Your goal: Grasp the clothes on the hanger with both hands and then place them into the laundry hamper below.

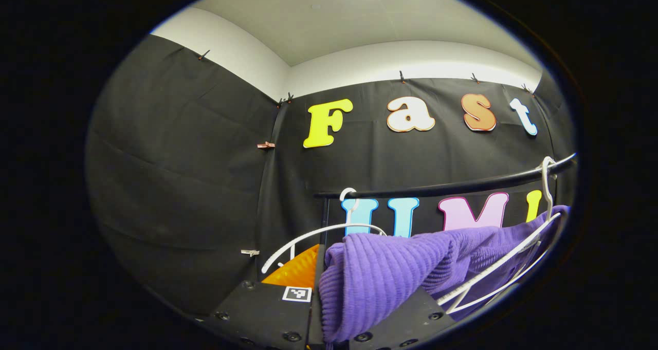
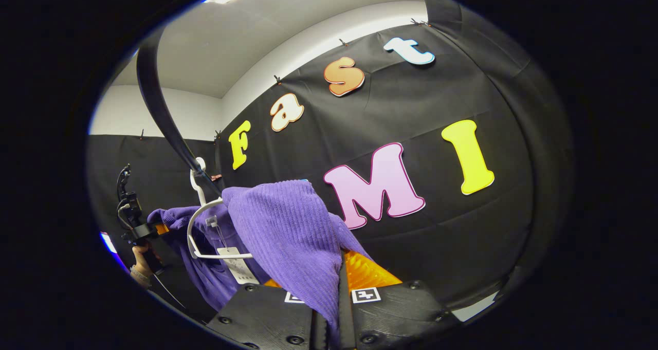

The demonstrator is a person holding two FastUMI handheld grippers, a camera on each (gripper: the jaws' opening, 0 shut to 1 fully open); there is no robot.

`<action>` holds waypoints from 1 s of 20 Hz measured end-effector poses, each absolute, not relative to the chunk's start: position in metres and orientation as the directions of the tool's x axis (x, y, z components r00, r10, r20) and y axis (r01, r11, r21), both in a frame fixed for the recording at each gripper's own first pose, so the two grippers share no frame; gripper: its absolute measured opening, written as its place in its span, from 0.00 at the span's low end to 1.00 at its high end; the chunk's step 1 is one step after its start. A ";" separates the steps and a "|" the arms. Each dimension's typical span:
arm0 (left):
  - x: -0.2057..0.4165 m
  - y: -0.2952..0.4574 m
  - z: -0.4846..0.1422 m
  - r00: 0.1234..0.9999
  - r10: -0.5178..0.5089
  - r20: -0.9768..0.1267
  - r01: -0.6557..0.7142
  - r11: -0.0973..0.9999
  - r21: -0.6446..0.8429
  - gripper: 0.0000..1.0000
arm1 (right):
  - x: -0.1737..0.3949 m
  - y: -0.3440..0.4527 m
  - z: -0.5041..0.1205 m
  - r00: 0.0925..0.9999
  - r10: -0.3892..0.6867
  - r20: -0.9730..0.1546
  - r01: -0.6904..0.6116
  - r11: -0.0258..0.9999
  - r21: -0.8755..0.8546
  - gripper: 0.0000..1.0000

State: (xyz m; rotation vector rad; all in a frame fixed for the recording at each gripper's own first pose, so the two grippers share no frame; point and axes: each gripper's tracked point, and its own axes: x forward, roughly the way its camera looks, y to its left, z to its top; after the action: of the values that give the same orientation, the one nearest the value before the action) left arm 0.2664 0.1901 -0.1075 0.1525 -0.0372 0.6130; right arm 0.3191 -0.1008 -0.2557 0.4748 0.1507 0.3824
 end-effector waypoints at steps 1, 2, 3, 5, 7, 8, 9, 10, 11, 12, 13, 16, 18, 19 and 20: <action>0.272 0.193 -0.122 0.825 0.563 0.050 -0.564 0.815 0.133 0.11 | 0.320 -0.101 -0.256 0.919 0.391 -0.051 -0.318 0.812 0.490 0.17; 0.277 0.195 -0.134 0.830 0.558 0.018 -0.554 0.820 0.142 0.11 | 0.323 -0.103 -0.255 0.921 0.386 -0.046 -0.313 0.806 0.503 0.17; 0.281 0.196 -0.148 0.832 0.555 -0.010 -0.547 0.822 0.158 0.11 | 0.326 -0.104 -0.253 0.922 0.384 -0.040 -0.312 0.803 0.507 0.17; 0.292 0.198 -0.174 0.836 0.546 -0.053 -0.530 0.829 0.178 0.11 | 0.331 -0.106 -0.251 0.923 0.384 -0.025 -0.319 0.800 0.509 0.17; 0.299 0.198 -0.205 0.848 0.519 -0.107 -0.501 0.851 0.157 0.11 | 0.333 -0.110 -0.248 0.920 0.393 -0.010 -0.326 0.776 0.539 0.17; 0.303 0.199 -0.219 0.855 0.501 -0.135 -0.486 0.865 0.128 0.10 | 0.334 -0.110 -0.246 0.916 0.402 -0.002 -0.328 0.750 0.575 0.17; 0.307 0.200 -0.233 0.859 0.486 -0.164 -0.476 0.874 0.094 0.10 | 0.334 -0.107 -0.247 0.910 0.414 0.000 -0.332 0.728 0.601 0.17; 0.308 0.203 -0.246 0.859 0.475 -0.190 -0.472 0.879 0.061 0.10 | 0.334 -0.104 -0.249 0.906 0.424 -0.007 -0.334 0.722 0.606 0.17; 0.309 0.204 -0.256 0.865 0.462 -0.198 -0.465 0.885 0.033 0.10 | 0.334 -0.101 -0.253 0.901 0.433 -0.020 -0.337 0.730 0.594 0.17; 0.308 0.204 -0.268 0.866 0.456 -0.205 -0.463 0.886 0.015 0.11 | 0.333 -0.097 -0.256 0.896 0.443 -0.034 -0.343 0.739 0.580 0.17; 0.305 0.204 -0.280 0.863 0.457 -0.217 -0.466 0.885 0.008 0.11 | 0.331 -0.091 -0.256 0.887 0.460 -0.040 -0.356 0.736 0.575 0.17; 0.295 0.194 -0.324 0.837 0.463 -0.293 -0.480 0.877 0.016 0.11 | 0.328 -0.089 -0.241 0.876 0.483 0.005 -0.386 0.694 0.608 0.17; 0.288 0.175 -0.350 0.828 0.445 -0.341 -0.478 0.878 -0.014 0.11 | 0.337 -0.104 -0.221 0.895 0.441 0.064 -0.382 0.686 0.620 0.17; 0.289 0.160 -0.356 0.835 0.425 -0.350 -0.466 0.884 -0.038 0.11 | 0.340 -0.109 -0.216 0.903 0.421 0.090 -0.381 0.684 0.623 0.17; 0.291 0.145 -0.358 0.842 0.404 -0.357 -0.449 0.893 -0.048 0.11 | 0.344 -0.114 -0.215 0.909 0.404 0.099 -0.371 0.683 0.629 0.17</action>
State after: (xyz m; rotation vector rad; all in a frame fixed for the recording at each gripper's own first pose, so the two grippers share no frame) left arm 0.2912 0.1452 -0.3582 -0.1312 0.3476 0.4517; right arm 0.3441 -0.1136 -0.2152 0.6946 0.0496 0.4349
